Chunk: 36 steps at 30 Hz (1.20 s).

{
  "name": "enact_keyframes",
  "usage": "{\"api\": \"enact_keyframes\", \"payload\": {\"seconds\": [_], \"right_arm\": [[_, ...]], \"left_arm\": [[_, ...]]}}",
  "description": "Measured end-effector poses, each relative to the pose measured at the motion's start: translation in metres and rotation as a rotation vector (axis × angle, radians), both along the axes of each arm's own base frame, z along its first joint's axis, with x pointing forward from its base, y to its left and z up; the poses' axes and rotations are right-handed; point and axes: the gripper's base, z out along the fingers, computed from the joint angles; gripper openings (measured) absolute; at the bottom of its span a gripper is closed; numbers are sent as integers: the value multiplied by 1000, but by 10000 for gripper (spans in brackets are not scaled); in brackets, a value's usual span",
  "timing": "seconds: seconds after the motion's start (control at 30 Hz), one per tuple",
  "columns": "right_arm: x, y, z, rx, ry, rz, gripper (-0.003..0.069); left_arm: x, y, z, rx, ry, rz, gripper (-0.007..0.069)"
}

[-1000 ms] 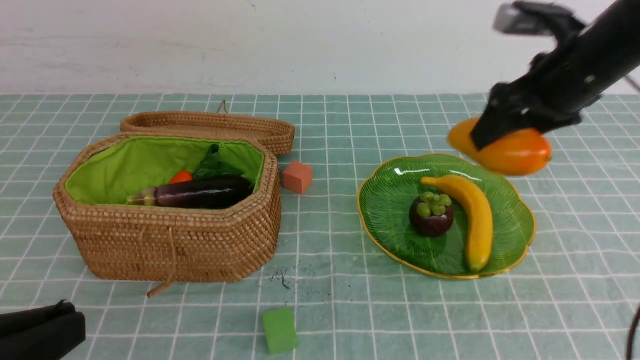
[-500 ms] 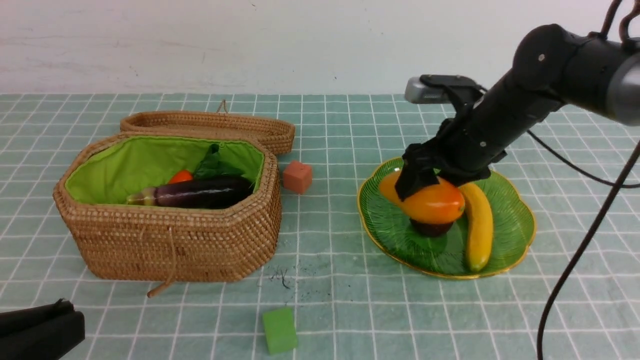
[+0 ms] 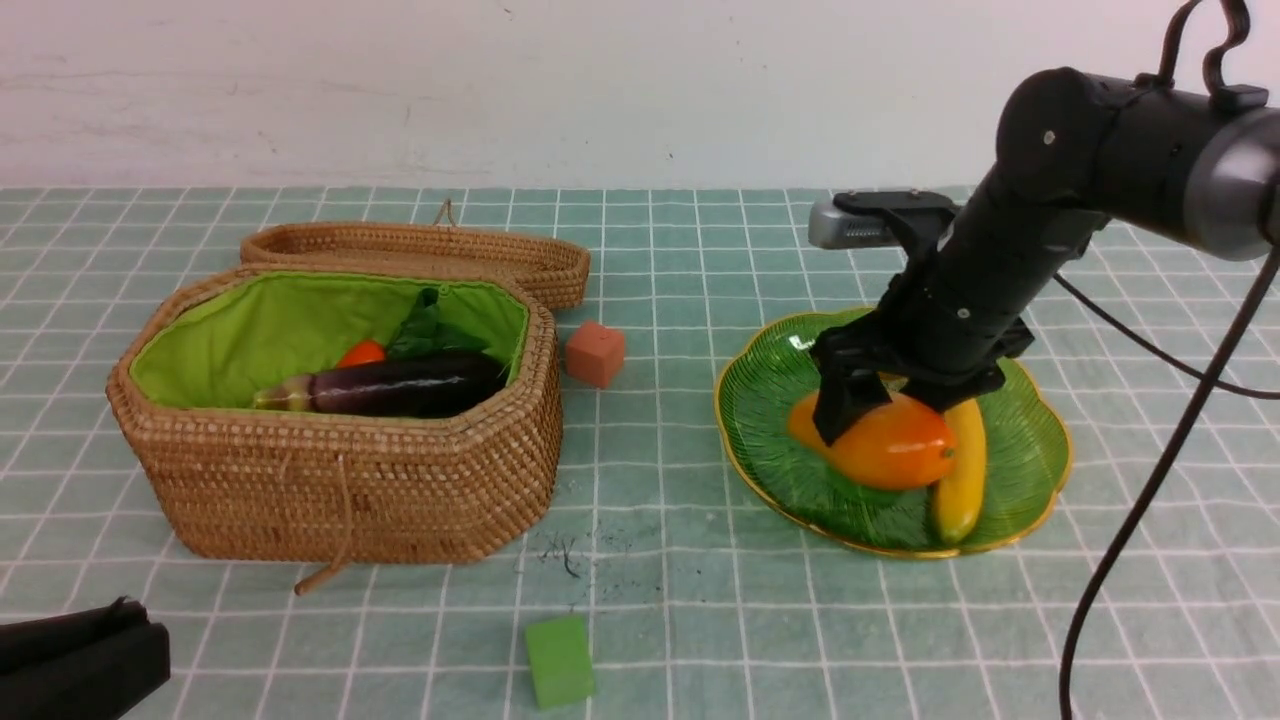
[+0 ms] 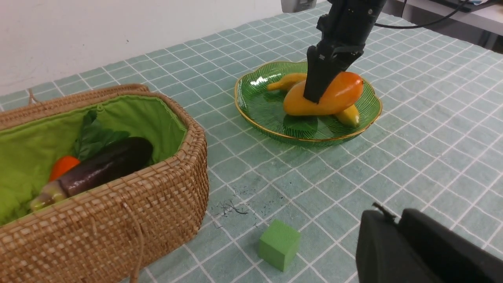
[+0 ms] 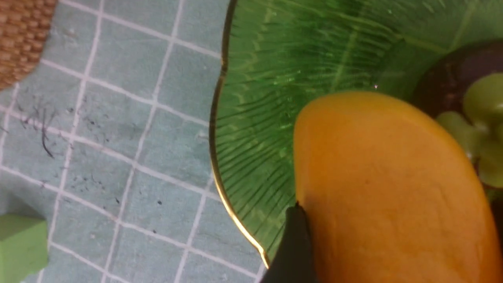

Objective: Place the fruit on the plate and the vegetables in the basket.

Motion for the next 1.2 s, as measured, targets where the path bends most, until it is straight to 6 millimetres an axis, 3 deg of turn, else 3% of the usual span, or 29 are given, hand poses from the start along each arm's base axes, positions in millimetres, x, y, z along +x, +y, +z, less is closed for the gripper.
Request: {"api": "enact_keyframes", "payload": {"seconds": [0.27, 0.43, 0.47, 0.5, 0.57, 0.67, 0.73, 0.77, 0.83, 0.9, 0.97, 1.13, 1.2], "right_arm": [[-5, -3, 10, -16, -4, 12, 618], [-23, -9, 55, -6, -91, 17, 542], [-37, -13, 79, -4, -122, 23, 490], [-46, -15, 91, -5, -122, 28, 447], [-53, -17, 100, -4, -131, 31, 414], [-94, -29, 140, 4, -193, 20, 239], [-107, -33, 147, 6, -208, 8, 180], [-137, -43, 156, 11, -226, -16, 102], [-168, -52, 159, 17, -230, -48, 36], [-186, -57, 159, 24, -232, -68, 13], [-235, -71, 155, 48, -240, -117, -7], [-325, -97, 126, 113, -287, -229, -7], [-343, -103, 117, 125, -306, -254, -6]], "left_arm": [[0, 0, 0, 0, 0, 0, 60], [0, 0, 0, 0, 0, 0, 64], [0, 0, 0, -2, 2, 0, 63], [0, 0, 0, -13, 9, 2, 52], [0, 0, 0, -27, 18, 6, 35], [-6, 5, -2, -113, 39, 20, -13], [-10, 8, -5, -145, 30, 21, -13], [-16, 14, -14, -183, 12, 20, -13], [-22, 19, -22, -222, -24, 15, -13], [-25, 22, -27, -246, -48, 11, -13], [-28, 24, -42, -276, -78, 3, -13], [-24, 20, -63, -254, -51, 5, -13], [-23, 19, -67, -246, -42, 6, -13]]}}
